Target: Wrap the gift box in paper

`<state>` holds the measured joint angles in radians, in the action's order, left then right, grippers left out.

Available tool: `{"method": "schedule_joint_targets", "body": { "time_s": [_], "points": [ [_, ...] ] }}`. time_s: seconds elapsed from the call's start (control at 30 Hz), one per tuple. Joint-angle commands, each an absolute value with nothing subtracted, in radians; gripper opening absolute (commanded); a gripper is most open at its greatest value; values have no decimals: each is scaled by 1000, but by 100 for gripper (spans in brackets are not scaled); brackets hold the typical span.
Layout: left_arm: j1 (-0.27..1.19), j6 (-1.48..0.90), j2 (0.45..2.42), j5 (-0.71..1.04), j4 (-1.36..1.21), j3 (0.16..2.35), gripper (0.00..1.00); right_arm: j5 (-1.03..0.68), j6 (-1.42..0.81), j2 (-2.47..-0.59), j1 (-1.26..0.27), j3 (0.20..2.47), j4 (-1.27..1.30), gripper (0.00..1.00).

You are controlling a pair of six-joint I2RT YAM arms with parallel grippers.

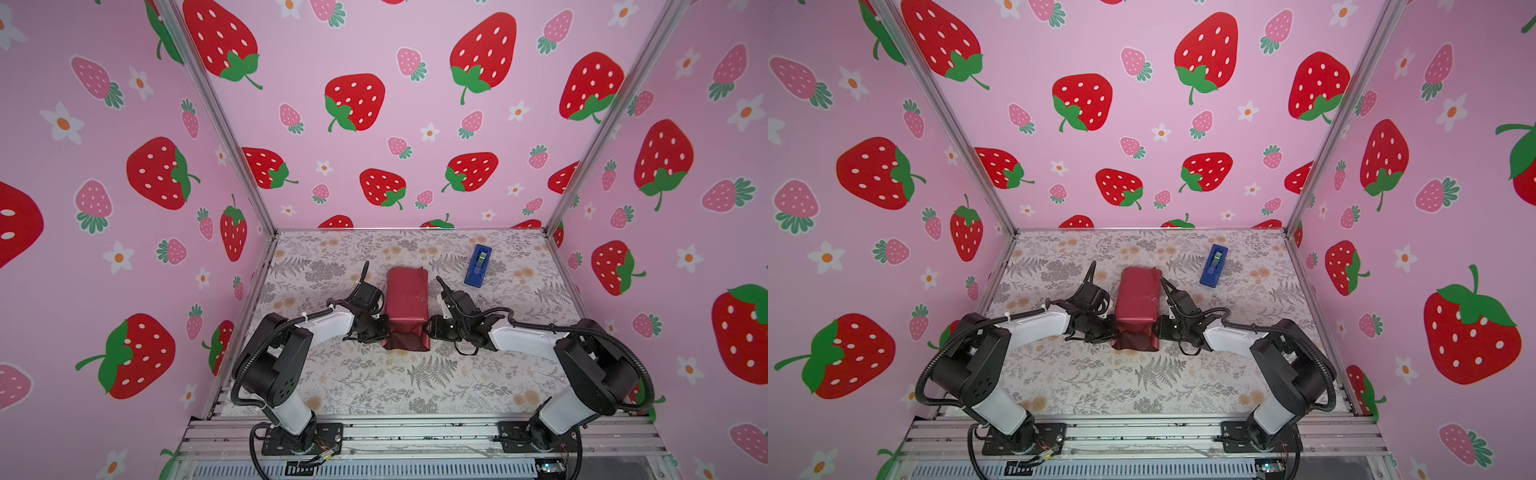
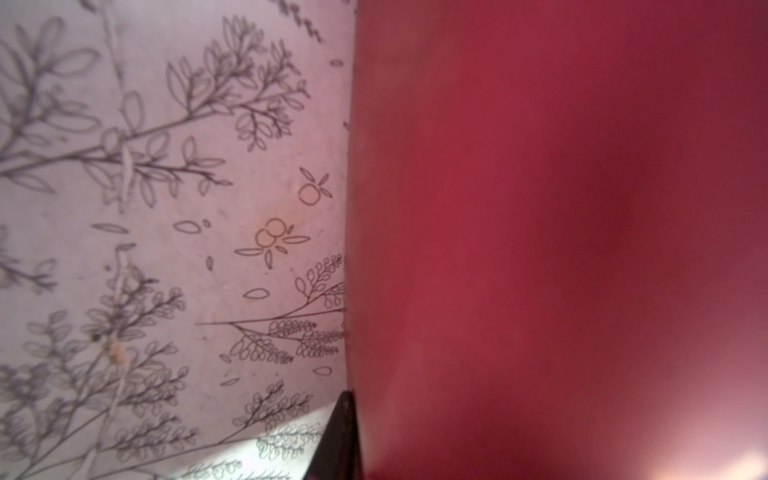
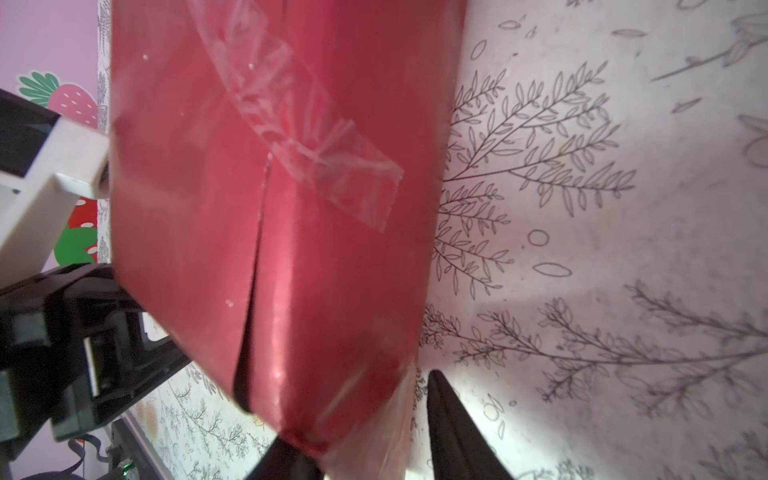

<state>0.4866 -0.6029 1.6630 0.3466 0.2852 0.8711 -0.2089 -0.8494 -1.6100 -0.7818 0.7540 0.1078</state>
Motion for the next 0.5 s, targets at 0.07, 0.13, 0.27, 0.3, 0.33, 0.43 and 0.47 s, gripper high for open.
{"method": "schedule_joint_targets", "body": {
  "time_s": [0.07, 0.13, 0.27, 0.3, 0.33, 0.43, 0.47],
  "points": [
    [495, -612, 1648, 320, 308, 888, 18, -167, -843, -1660, -786, 755, 161, 31],
    [495, -614, 1647, 314, 310, 885, 18, -153, -839, -1674, -786, 764, 163, 25],
    [498, -616, 1633, 278, 328, 898, 23, -132, -825, -1684, -787, 764, 160, 11],
    [499, -614, 1628, 265, 335, 904, 25, -133, -821, -1684, -787, 762, 159, 10],
    [498, -611, 1625, 250, 343, 911, 27, -133, -818, -1684, -787, 759, 157, 9],
    [498, -598, 1617, 212, 365, 940, 33, -129, -808, -1678, -787, 753, 148, 6],
    [498, -592, 1617, 203, 372, 953, 35, -126, -805, -1678, -787, 752, 143, 6]
  ]
}}
